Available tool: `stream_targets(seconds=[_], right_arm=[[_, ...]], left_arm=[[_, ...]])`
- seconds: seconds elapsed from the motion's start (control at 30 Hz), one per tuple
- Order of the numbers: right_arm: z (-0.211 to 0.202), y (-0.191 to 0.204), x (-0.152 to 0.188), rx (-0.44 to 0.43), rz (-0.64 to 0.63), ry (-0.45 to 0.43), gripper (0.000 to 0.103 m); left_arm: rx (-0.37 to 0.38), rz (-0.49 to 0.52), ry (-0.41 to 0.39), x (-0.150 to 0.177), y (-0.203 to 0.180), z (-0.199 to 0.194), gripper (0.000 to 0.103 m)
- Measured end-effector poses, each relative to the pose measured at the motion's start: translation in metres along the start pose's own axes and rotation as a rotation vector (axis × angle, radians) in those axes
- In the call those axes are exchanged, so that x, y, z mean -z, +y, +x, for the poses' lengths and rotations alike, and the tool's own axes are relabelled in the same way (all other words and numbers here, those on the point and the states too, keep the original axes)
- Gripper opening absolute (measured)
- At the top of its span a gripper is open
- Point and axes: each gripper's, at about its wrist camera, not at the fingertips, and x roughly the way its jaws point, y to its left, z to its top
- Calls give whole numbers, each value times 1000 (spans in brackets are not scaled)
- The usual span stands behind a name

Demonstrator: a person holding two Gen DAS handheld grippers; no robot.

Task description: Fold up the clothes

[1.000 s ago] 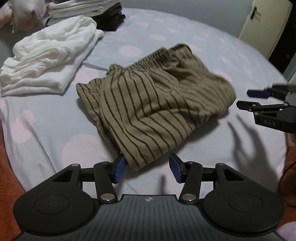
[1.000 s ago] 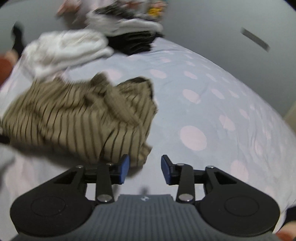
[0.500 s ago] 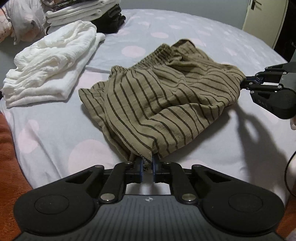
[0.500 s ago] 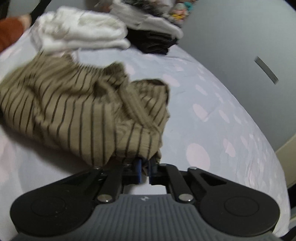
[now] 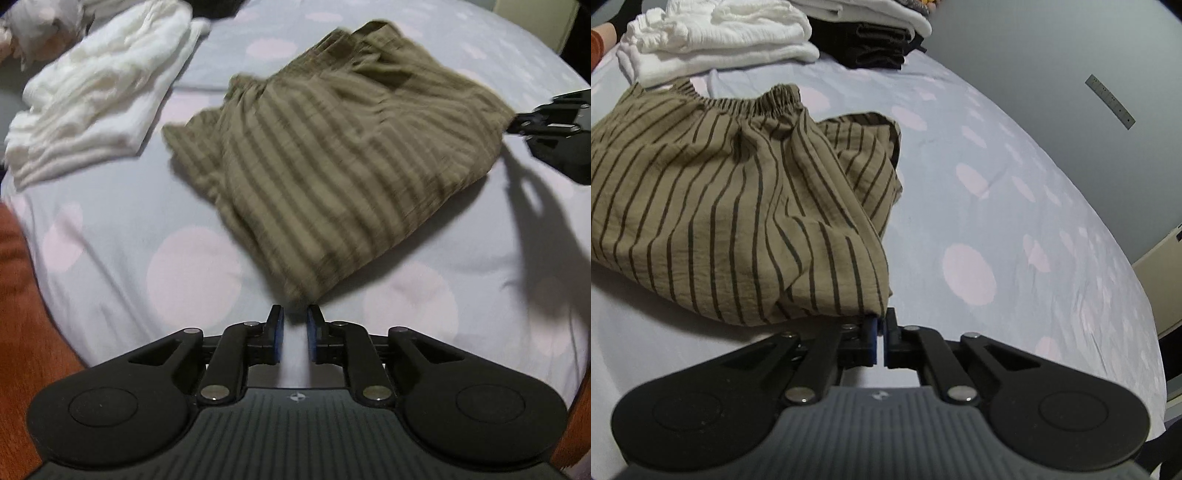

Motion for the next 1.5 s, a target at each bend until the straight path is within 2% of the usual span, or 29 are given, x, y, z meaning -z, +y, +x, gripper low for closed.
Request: stream_targets(seconds=[0.1, 0.2, 0.23, 0.33, 0.37, 0.4, 0.43, 0.53, 0.6, 0.63, 0.73, 0.83, 0.87, 0.9, 1.0, 1.1, 1.23, 1.5], right_arm=[[0, -4, 1, 45, -5, 23, 6], [-3, -14, 5, 74, 21, 37, 7], [-6, -17, 6, 80, 37, 36, 7], [-15, -29, 10, 99, 85, 33, 19], [-18, -33, 10, 98, 102, 27, 24], [-21, -36, 10, 96, 121, 21, 25], [-25, -40, 10, 89, 140, 13, 25], [-40, -47, 8, 44, 203, -32, 31], [-47, -51, 2, 0, 258, -75, 43], [-50, -53, -1, -23, 286, -96, 45], [-54, -55, -10, -100, 368, -144, 49], [-49, -54, -20, -184, 429, -168, 60], [-44, -51, -25, -218, 440, -169, 66], [-40, -49, -29, -236, 441, -172, 77], [-24, -40, -42, -255, 415, -173, 84], [-3, -35, -55, -272, 390, -154, 84], [33, -37, -66, -297, 420, -104, 84], [85, -38, -81, -372, 448, -40, 83]], left_arm=[[-16, -34, 26, 2, 7, -2, 24], [-44, -83, 19, 5, 16, -8, 27], [-53, -100, 5, 7, 19, -11, 28], [-58, -146, -75, 9, 29, -26, 36], [-47, -168, -108, 9, 33, -32, 42], [-35, -191, -138, 8, 38, -37, 48], [-16, -218, -173, 7, 43, -42, 50], [68, -332, -276, 5, 58, -53, 56], [124, -408, -320, 3, 66, -54, 65], [151, -438, -332, 2, 69, -54, 66], [212, -523, -344, -2, 78, -45, 71], [249, -600, -326, -10, 86, -29, 71], [252, -618, -317, -14, 88, -23, 71], [241, -627, -308, -18, 88, -18, 71], [181, -633, -292, -28, 88, -3, 71], [164, -644, -266, -36, 91, 14, 71], [164, -628, -258, -45, 93, 29, 71], [136, -564, -314, -60, 87, 43, 71]])
